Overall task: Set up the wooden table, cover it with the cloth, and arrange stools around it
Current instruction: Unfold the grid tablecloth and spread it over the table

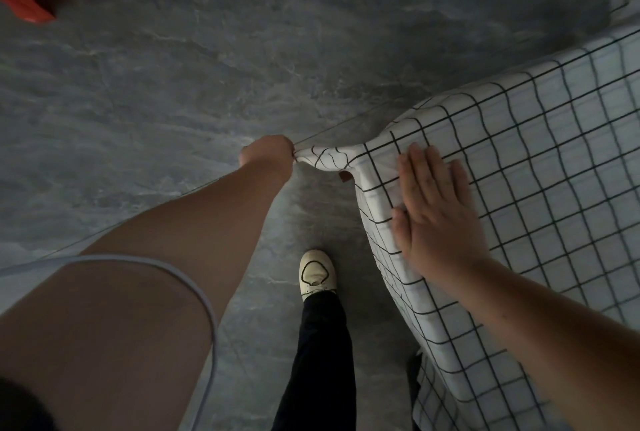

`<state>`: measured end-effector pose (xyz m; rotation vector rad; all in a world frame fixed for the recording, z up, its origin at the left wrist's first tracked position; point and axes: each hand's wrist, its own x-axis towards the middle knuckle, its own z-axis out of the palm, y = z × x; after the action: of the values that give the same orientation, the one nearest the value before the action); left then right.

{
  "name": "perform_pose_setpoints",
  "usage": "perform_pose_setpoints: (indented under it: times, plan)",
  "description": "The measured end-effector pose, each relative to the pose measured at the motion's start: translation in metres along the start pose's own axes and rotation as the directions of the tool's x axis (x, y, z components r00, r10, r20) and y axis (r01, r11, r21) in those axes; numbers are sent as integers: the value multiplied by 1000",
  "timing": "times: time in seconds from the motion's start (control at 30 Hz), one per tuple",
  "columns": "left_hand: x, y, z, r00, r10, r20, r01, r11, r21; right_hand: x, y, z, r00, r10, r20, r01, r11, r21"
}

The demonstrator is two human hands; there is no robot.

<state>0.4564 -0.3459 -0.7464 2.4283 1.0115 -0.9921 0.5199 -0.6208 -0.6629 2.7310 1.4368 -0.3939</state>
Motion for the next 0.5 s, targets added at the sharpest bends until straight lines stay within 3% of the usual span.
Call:
perform_pose_setpoints:
  times: [0.17,0.5]
  plan:
    - [-16,3,5,996,-85,4,85,996,33,-1,1,-3,999,-2,52,0,1000,27]
    - [-89,5,-26,994,33,-103,-41,996,-84,4,-11,-40,975,86,203,-131,967,218]
